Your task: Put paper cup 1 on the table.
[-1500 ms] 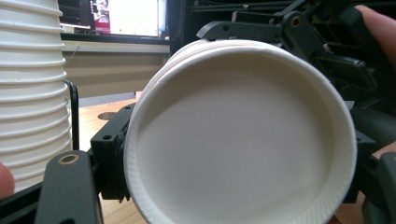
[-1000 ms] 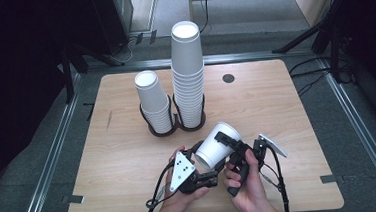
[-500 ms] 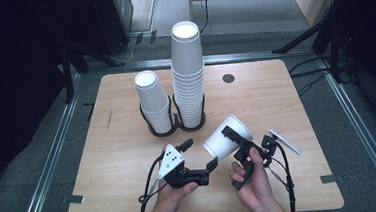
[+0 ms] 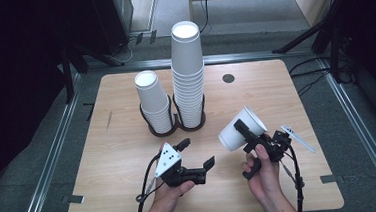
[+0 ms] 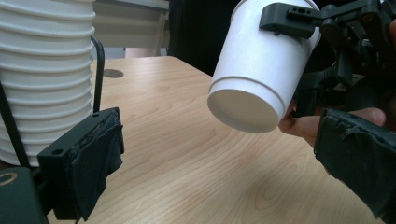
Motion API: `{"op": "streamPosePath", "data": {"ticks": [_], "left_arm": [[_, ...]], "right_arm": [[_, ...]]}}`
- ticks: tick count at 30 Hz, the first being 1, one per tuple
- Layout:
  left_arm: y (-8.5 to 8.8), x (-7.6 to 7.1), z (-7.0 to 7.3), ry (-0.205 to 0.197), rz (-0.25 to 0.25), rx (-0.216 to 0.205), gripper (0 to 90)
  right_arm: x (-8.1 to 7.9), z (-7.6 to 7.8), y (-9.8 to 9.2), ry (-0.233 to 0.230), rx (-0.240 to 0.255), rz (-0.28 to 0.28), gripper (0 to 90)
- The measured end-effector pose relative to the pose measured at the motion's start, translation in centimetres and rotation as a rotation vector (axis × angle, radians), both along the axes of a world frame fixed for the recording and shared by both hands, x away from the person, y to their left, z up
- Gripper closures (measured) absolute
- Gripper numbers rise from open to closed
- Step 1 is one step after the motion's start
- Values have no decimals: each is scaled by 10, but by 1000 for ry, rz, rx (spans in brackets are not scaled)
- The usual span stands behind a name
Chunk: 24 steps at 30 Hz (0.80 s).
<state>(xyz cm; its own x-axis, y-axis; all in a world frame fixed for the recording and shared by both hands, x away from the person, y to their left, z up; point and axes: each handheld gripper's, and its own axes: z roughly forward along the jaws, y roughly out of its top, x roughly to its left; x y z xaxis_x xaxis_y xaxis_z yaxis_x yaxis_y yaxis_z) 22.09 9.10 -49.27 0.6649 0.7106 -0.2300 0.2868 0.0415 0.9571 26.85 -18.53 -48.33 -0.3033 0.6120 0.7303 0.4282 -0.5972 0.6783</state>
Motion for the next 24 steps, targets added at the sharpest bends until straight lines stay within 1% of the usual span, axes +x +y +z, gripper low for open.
{"op": "streamPosePath", "data": {"ticks": [2, 4, 7, 12, 14, 16, 19, 22, 24], "left_arm": [[1, 1, 0, 0, 3, 4, 16], [2, 2, -1, 7, 9, -1, 16], [4, 3, -2, 11, 14, 0, 16], [7, 4, -2, 15, 26, 0, 16], [7, 5, -2, 17, 30, 0, 16], [8, 5, -2, 19, 35, 1, 16], [9, 6, -3, 26, 40, -1, 16], [9, 6, -3, 25, 44, 3, 16], [9, 6, -3, 28, 48, -1, 16]], "right_arm": [[1, 0, -2, -19, -37, -18, 130], [2, 0, -3, -49, -79, -33, 130], [2, 1, -2, -87, -163, -45, 130], [1, 5, 1, -146, -269, -52, 130], [1, 5, 4, -170, -326, -58, 130], [1, 6, 6, -195, -387, -78, 130], [2, 5, 9, -253, -442, -88, 130], [6, 4, 11, -305, -517, -128, 130], [9, 4, 12, -330, -573, -159, 130]]}}
